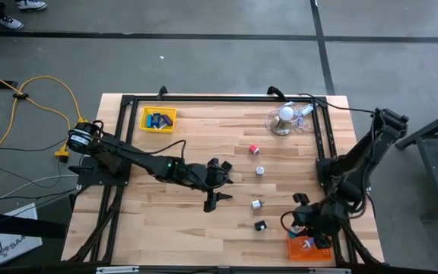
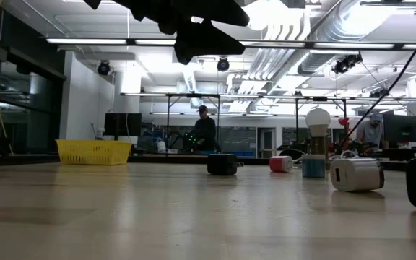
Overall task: Pick & Place Office items
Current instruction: Put the bottom blue charger adapter into the orange bin
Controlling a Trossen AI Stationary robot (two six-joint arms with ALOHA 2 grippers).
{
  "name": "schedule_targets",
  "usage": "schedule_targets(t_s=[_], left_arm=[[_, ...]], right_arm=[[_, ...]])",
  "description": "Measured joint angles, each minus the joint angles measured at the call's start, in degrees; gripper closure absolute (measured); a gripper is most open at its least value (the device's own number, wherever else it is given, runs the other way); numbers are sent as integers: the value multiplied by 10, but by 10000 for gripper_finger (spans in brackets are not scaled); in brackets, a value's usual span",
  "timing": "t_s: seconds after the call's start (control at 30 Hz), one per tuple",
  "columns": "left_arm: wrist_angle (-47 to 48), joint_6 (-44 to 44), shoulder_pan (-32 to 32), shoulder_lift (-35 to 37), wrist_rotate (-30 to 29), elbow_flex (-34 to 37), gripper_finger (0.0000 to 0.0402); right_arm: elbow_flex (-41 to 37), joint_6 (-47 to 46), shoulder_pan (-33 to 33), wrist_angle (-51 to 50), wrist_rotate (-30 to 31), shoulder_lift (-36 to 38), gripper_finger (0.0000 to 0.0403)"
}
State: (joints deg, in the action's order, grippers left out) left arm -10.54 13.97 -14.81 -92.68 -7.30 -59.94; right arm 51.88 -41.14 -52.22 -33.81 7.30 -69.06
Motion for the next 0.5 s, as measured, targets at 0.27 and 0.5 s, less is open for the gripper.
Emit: schedule_targets(t_s=[0.27, 0.5], left_arm=[[0, 0, 0, 0, 0, 0, 159], [0, 0, 0, 0, 0, 0, 159]], right_arm=[[0, -78, -41, 2, 16, -62, 273], [0, -132, -71, 1, 16, -92, 273]])
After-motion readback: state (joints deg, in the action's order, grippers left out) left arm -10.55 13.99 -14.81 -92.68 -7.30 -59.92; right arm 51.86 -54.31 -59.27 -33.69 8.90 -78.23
